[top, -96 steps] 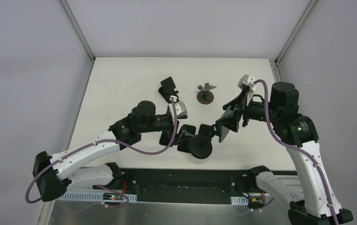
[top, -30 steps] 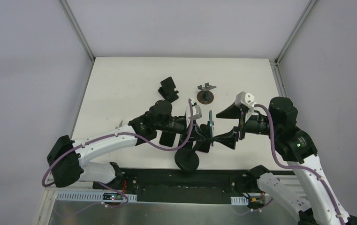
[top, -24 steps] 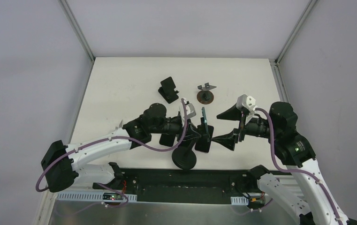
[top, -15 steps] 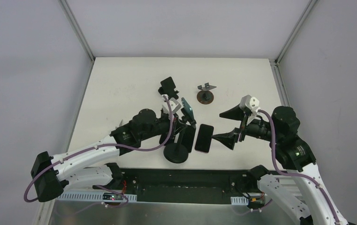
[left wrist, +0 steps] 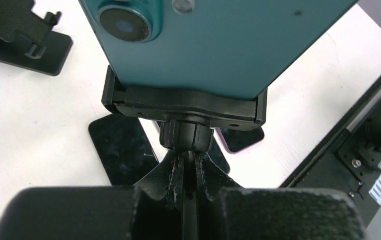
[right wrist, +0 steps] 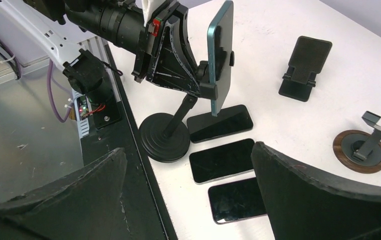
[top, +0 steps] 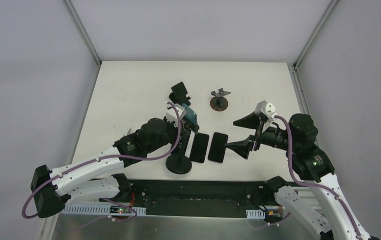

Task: Remove the phone from the phone stand

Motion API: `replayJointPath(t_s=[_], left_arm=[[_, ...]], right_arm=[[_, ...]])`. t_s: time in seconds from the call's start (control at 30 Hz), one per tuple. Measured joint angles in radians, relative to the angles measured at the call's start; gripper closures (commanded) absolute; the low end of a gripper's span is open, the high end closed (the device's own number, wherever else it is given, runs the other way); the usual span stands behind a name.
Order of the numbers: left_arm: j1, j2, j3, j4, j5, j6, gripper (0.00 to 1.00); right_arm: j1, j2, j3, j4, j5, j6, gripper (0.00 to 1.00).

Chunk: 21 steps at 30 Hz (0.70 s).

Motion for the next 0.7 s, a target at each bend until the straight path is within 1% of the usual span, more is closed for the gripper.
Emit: replayJointPath(t_s=[0.23, 0.4, 0.53, 0.7], left_arm=[[-0.043, 0.000, 0.005, -0.012, 0.097, 0.053, 1.00], [-0.135, 0.000, 0.005, -0.016, 0.151, 0.134, 1.00], [-0.199, 0.000, 0.005, -0.018, 0.179, 0.202, 1.00], [-0.214, 0.000, 0.005, -0.019, 0.194, 0.252, 1.00]], right_arm=[[0.000, 0.009, -0.005, 0.008, -0.050, 0.000, 0.01], [0.001, 0.005, -0.042, 0.019, -0.053, 0.008, 0.01], [0.002, -0.022, -0.071, 0.035, -0.012, 0.046, 0.01], [0.002, -0.074, -0.103, 0.045, 0.063, 0.109, 0.01]])
